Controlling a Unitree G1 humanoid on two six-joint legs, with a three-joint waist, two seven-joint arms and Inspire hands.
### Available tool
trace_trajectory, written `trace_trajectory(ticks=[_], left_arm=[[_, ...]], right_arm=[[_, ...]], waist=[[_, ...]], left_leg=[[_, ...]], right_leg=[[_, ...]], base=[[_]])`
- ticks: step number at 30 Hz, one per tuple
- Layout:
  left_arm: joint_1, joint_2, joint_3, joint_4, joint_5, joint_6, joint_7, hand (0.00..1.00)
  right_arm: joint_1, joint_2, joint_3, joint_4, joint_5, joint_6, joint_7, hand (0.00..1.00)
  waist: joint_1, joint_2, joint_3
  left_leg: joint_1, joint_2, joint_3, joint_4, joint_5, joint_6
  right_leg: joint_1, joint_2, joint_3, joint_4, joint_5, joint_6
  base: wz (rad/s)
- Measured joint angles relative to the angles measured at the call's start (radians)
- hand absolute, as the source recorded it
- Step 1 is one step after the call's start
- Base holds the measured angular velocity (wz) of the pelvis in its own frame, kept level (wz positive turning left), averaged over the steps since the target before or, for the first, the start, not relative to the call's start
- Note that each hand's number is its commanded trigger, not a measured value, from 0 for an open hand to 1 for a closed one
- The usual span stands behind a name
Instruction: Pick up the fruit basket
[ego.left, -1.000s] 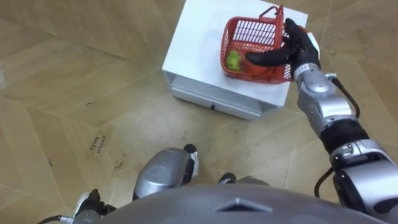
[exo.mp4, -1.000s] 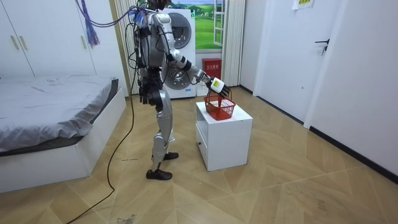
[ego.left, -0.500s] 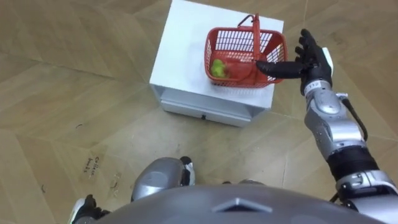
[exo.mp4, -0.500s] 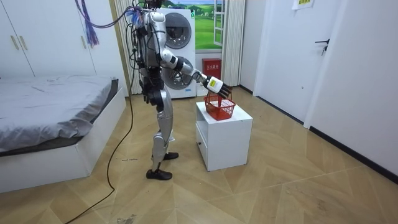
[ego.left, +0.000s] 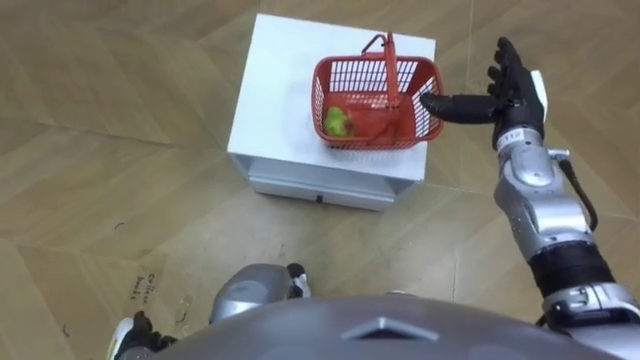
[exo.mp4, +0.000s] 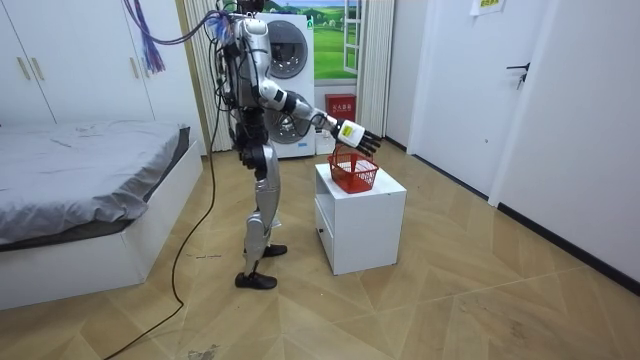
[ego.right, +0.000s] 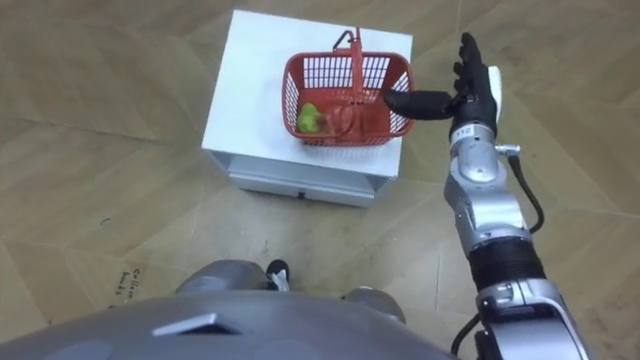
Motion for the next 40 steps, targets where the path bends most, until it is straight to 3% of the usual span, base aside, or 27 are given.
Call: trace_trajectory(ticks=[4,14,19,29,34,40], left_arm=[[0.002,-0.004,0.017,-0.007,0.009,0.003,0.004,0.00],[-0.011,-0.014,0.038,-0.037,0.010,-0.005,0.005,0.00],[-0.013,-0.014,0.039,-0.048,0.010,-0.005,0.006,0.00],[-0.034,-0.017,0.037,-0.036,0.051,-0.004,0.027,0.00],[-0.040,-0.030,0.037,-0.035,0.051,-0.002,0.025,0.00],[-0.041,-0.037,0.038,-0.035,0.069,0.001,-0.010,0.00]], right_arm=[[0.057,-0.001,-0.060,-0.026,-0.005,-0.035,-0.031,0.00],[0.219,0.013,-0.081,0.115,-0.100,-0.043,-0.042,0.00],[0.234,0.026,-0.082,0.328,-0.213,-0.044,-0.026,0.00],[0.254,0.058,-0.080,0.706,-0.204,-0.038,0.056,0.00],[0.250,0.079,-0.081,0.787,-0.204,-0.028,0.093,0.00],[0.251,0.081,-0.083,0.817,-0.266,0.020,0.175,0.00]], waist=[[-0.009,-0.002,-0.0011],[-0.046,0.014,0.0017],[-0.066,0.005,0.0025],[-0.069,0.012,0.0034],[-0.083,0.015,0.0062],[-0.093,0.022,0.0071]], left_leg=[[0.026,-0.002,-0.003,-0.013,0.000,-0.001],[0.052,0.004,0.019,-0.030,0.000,-0.007],[0.077,0.002,0.018,-0.042,0.000,-0.006],[0.088,0.003,0.025,-0.043,0.000,-0.007],[0.107,0.003,0.025,-0.055,-0.002,-0.009],[0.121,0.003,0.023,-0.058,-0.002,-0.009]], right_leg=[[0.030,0.001,-0.013,-0.019,0.000,0.000],[0.043,0.002,0.009,-0.017,0.000,0.000],[0.062,0.002,0.009,-0.021,0.000,0.000],[0.064,0.004,0.033,-0.020,0.000,0.000],[0.079,0.005,0.035,-0.020,0.000,0.000],[0.092,0.005,0.037,-0.020,0.000,0.000]], base=[[0.03],[-0.07],[-0.01],[-0.04],[-0.01],[0.00]])
